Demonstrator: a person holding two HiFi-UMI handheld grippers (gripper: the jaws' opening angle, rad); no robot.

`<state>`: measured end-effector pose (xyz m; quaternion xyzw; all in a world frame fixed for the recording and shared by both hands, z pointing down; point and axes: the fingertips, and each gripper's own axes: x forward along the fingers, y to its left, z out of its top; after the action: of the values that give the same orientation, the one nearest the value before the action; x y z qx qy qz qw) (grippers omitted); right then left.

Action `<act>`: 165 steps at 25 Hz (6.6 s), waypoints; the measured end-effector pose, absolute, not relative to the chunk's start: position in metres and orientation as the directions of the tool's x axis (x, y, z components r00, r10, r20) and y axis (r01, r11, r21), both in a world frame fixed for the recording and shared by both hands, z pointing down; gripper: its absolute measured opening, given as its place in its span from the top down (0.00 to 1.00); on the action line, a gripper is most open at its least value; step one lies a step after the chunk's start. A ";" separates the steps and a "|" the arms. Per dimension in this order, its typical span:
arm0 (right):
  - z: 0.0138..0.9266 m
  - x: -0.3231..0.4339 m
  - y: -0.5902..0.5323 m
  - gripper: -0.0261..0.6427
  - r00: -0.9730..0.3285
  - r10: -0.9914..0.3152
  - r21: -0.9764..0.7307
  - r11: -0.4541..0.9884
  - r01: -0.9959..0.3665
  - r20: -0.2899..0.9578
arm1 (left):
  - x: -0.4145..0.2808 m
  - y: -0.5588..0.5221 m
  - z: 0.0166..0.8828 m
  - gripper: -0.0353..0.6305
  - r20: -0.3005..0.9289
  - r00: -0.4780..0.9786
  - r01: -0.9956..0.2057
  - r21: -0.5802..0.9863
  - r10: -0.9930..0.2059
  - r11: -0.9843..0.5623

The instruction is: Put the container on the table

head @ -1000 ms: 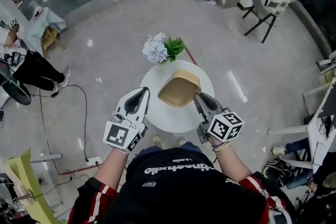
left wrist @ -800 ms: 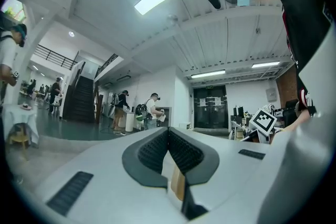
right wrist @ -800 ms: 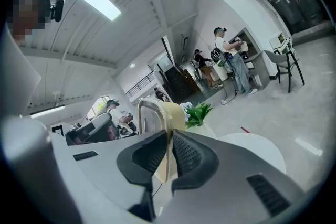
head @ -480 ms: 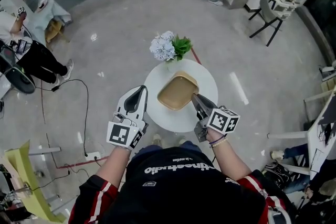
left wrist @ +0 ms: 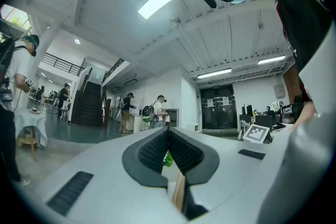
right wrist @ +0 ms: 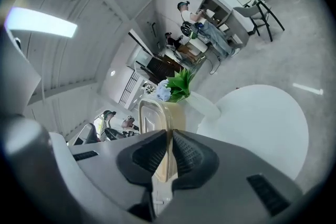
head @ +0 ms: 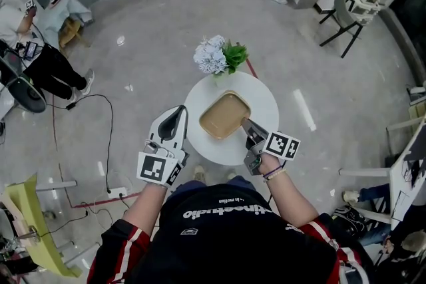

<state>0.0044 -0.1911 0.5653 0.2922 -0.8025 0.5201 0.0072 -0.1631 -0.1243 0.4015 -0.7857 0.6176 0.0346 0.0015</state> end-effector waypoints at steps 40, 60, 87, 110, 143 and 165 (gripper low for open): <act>0.762 -0.017 -0.203 0.88 -0.722 -0.399 -0.824 -0.217 -0.524 0.565 | -0.198 -0.124 0.455 0.91 0.044 0.191 -0.981 0.039 -0.981 -0.189; 0.814 -0.029 -0.199 0.88 -0.702 -0.359 -0.788 -0.325 -0.523 0.615 | -0.222 -0.132 0.472 0.91 0.095 0.182 -0.983 0.042 -0.979 -0.178; 0.838 -0.028 -0.194 0.87 -0.674 -0.365 -0.761 -0.408 -0.504 0.642 | -0.227 -0.128 0.478 0.91 0.132 0.189 -0.982 0.037 -0.973 -0.186; 0.830 -0.022 -0.195 0.81 -0.684 -0.373 -0.777 -0.370 -0.509 0.626 | -0.224 -0.122 0.472 0.91 0.121 0.185 -0.983 0.026 -0.975 -0.183; 0.836 -0.003 -0.177 0.80 -0.688 -0.343 -0.765 -0.367 -0.529 0.640 | -0.210 -0.110 0.466 0.91 0.113 0.173 -0.985 0.024 -0.978 -0.172; 0.788 0.000 -0.181 0.81 -0.740 -0.339 -0.810 -0.159 -0.564 0.581 | -0.190 -0.120 0.459 0.91 0.070 0.212 -0.976 0.058 -0.975 -0.209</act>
<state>0.0002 -0.1812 0.7879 0.3509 -0.6431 0.6755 0.0835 -0.1902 -0.1204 0.4594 -0.7773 0.6275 -0.0093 -0.0445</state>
